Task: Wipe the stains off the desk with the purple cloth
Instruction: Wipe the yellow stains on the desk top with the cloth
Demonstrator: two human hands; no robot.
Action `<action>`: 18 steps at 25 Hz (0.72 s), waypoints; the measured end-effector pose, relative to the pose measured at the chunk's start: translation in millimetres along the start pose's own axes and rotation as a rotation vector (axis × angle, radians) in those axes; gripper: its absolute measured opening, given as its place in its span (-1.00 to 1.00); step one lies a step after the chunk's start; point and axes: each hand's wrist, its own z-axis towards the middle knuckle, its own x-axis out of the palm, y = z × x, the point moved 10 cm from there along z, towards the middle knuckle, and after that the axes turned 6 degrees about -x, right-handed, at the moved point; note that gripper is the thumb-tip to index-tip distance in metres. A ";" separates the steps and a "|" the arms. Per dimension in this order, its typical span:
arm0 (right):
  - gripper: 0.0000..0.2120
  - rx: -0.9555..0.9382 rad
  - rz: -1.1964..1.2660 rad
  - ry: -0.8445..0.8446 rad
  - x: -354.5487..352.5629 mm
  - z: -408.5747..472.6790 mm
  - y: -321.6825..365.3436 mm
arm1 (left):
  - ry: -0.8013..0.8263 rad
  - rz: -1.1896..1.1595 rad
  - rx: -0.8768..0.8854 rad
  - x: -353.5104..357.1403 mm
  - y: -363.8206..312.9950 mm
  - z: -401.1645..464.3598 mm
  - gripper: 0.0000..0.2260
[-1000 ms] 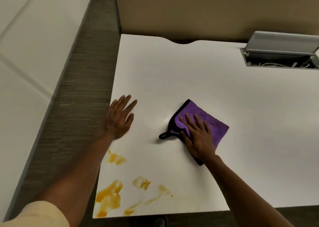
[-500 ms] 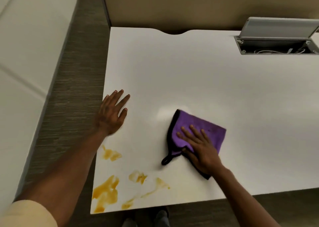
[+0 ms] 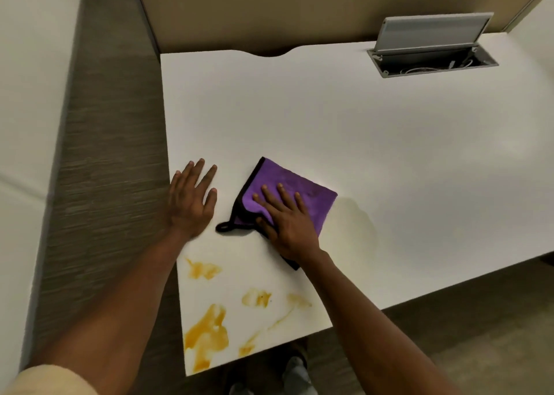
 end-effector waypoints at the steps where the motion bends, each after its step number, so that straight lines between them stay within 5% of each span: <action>1: -0.47 0.019 0.011 -0.017 -2.2 -25.8 -9.0 | 0.006 -0.007 -0.005 1.3 1.7 -0.6 -0.52; 5: -0.49 0.304 0.040 -0.131 -27.8 -95.8 -95.7 | 0.003 -0.006 -0.011 7.9 7.1 0.3 -0.51; 9: -0.50 0.587 0.003 -0.189 -42.1 -61.6 -130.9 | -0.041 0.047 -0.001 15.2 11.6 3.6 -0.50; 14: -0.48 0.202 0.011 -0.070 -7.7 2.1 -31.8 | -0.042 0.029 0.009 16.5 14.3 6.5 -0.50; 18: -0.50 -0.100 0.033 0.036 13.9 -73.4 16.7 | -0.014 0.022 0.017 12.9 13.8 3.5 -0.50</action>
